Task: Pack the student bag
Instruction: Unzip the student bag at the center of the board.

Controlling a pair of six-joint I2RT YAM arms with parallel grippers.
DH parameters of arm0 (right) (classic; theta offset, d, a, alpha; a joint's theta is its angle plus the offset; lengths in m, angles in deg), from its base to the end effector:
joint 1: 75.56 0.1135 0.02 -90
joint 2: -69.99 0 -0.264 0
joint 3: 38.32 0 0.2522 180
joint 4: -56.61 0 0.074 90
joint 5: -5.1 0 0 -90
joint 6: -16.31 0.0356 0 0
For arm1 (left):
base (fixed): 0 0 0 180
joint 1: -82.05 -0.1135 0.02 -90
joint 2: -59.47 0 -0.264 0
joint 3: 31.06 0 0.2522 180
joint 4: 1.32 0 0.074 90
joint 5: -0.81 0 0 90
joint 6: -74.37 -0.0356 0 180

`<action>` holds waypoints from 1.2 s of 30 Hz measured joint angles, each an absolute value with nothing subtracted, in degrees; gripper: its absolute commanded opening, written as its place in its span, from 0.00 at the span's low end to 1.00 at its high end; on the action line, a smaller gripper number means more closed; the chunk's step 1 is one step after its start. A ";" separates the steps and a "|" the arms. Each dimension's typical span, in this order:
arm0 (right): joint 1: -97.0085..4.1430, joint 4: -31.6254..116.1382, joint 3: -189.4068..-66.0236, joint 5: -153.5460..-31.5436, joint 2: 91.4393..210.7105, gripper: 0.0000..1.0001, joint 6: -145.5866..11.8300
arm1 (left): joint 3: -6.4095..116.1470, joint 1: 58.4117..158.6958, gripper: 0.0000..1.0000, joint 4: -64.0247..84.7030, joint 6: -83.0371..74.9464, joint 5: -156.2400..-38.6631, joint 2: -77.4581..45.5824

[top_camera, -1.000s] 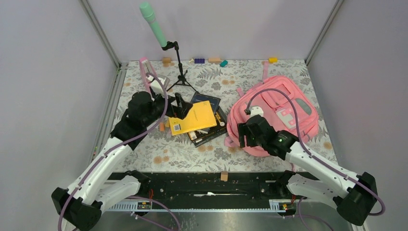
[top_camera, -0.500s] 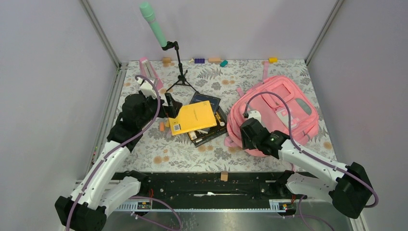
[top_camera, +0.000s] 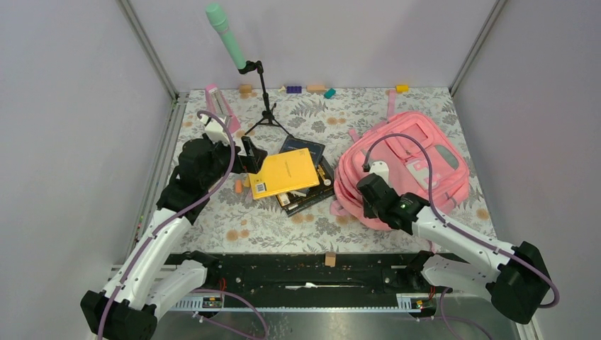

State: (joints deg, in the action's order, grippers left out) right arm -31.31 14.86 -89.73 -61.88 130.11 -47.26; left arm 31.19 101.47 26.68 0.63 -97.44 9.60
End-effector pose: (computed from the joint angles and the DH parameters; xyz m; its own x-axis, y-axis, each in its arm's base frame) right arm 0.1571 0.1336 0.2219 -0.7011 -0.1111 -0.7043 -0.1695 0.9854 0.0133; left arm 0.1882 -0.0718 0.3400 -0.3724 -0.1625 -0.9137 0.3699 0.8770 -0.3067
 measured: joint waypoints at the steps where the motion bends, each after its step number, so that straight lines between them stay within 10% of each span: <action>1: -31.31 14.78 -89.73 -61.79 129.63 0.03 -47.26 | 31.19 101.45 0.99 26.66 0.63 -97.44 9.60; 36: -31.29 6.47 -107.35 -43.12 125.04 0.00 -50.75 | 6.45 91.49 0.99 12.54 23.16 -108.96 12.51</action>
